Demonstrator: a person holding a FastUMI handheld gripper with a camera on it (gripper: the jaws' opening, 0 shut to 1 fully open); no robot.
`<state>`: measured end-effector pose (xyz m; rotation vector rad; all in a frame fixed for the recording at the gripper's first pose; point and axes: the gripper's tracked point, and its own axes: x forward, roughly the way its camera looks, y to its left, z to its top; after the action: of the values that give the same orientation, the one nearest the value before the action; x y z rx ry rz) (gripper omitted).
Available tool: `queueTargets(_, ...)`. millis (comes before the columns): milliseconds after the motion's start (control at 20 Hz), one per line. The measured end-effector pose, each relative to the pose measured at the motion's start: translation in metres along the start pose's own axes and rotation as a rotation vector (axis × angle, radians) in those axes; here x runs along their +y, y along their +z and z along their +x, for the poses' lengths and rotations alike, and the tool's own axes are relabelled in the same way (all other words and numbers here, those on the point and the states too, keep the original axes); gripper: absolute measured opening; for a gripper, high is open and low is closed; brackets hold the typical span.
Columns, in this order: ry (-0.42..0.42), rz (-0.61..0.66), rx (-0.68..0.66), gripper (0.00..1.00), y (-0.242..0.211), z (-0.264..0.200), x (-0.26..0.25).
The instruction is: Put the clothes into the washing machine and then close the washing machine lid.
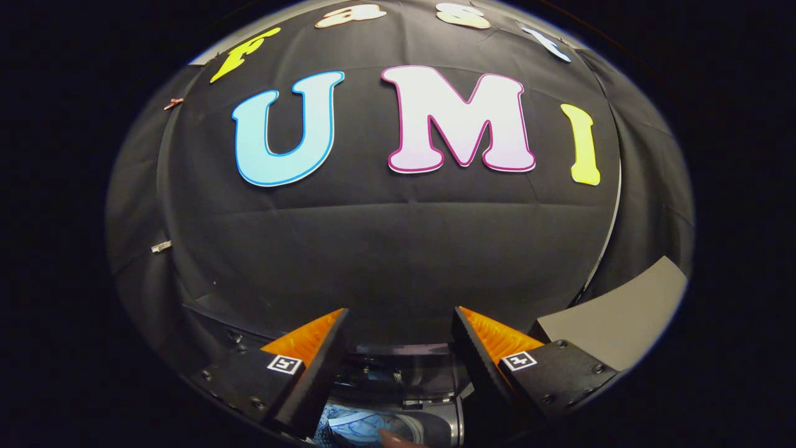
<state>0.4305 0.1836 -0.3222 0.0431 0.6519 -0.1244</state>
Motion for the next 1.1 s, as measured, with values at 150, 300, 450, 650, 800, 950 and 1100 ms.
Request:
queueTargets(150,0.001,0.0,0.011,1.0,-0.001,-0.003,0.0)
queueTargets(300,-0.011,-0.004,0.017,1.0,-0.001,-0.002,-0.001)
queueTargets(450,-0.006,-0.006,0.04,1.0,-0.003,-0.004,0.0)
queueTargets(650,0.003,0.0,0.06,0.99,-0.004,-0.004,0.002)
queueTargets(800,0.008,-0.003,0.097,0.99,-0.005,-0.005,0.003)
queueTargets(950,0.078,0.006,0.138,0.98,-0.023,-0.002,0.012)
queueTargets(1100,0.068,-0.02,0.153,0.99,-0.048,-0.022,0.017)
